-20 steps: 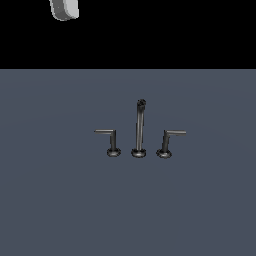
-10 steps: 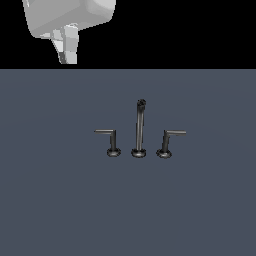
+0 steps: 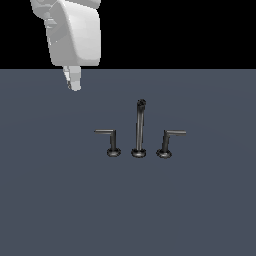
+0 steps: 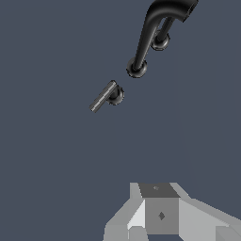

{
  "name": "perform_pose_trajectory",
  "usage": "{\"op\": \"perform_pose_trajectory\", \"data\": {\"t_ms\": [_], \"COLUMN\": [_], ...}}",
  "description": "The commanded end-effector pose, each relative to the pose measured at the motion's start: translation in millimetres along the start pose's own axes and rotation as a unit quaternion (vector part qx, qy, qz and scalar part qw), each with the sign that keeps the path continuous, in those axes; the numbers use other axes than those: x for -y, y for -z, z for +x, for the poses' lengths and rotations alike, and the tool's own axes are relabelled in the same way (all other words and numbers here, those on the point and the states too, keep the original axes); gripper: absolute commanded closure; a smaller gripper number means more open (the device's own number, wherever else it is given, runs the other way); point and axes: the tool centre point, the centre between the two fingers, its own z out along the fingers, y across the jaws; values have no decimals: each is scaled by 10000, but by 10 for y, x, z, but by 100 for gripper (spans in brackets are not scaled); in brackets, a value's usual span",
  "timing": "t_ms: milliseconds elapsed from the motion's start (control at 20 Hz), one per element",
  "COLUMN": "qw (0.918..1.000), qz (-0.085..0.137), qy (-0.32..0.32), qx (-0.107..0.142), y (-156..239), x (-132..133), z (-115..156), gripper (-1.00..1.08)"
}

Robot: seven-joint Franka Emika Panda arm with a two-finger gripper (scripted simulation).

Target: Turn on the faucet by rotating a designated handle.

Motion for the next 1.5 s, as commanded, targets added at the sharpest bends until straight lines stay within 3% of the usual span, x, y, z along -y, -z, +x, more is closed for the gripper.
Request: {"op": "perform_pose_trajectory", "data": {"t_ms": [0, 700, 1450], "qw": [9997, 9872, 9529], "qz": [13, 46, 61], "qy": [-256, -1593, -3032], "qx": [-2, -36, -99], "y": [-117, -733, -1395], "x": [92, 522, 860], "z": [46, 390, 915], "gripper": [108, 108, 108]}}
